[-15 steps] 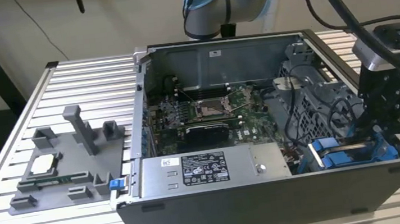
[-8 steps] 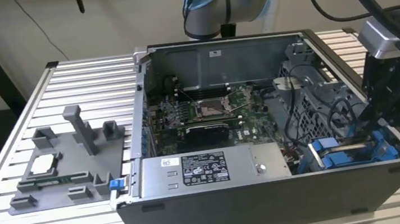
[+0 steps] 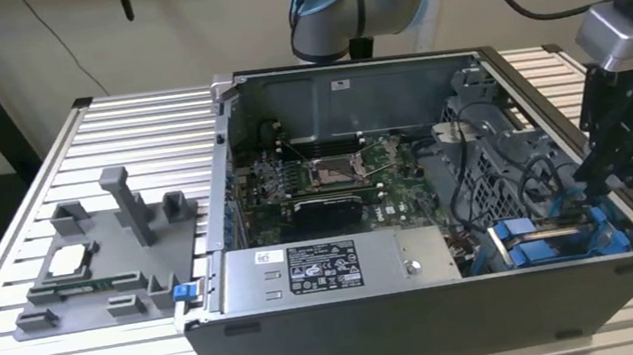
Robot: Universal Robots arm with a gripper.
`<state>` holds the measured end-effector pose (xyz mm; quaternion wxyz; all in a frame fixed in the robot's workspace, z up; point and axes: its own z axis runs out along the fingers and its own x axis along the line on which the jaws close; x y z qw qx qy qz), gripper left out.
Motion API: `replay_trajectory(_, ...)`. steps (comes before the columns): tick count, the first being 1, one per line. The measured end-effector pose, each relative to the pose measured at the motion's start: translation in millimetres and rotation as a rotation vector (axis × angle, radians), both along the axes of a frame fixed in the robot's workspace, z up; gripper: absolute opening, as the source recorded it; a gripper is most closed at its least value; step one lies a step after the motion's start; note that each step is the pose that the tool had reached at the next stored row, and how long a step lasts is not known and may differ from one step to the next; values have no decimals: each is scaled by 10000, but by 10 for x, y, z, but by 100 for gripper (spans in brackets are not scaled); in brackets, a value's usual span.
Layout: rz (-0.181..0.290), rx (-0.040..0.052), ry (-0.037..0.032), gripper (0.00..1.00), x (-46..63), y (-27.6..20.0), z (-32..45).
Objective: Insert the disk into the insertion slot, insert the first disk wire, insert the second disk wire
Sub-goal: 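Insert the first disk wire, then insert the second disk wire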
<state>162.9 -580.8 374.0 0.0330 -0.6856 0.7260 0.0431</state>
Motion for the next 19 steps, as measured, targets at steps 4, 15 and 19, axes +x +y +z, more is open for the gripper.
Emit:
replay_trajectory(4,0,0,0,100,0,0,74)
replay_trajectory(15,-1,0,0,100,-1,2,135)
replay_trajectory(19,0,-2,0,100,12,8,122)
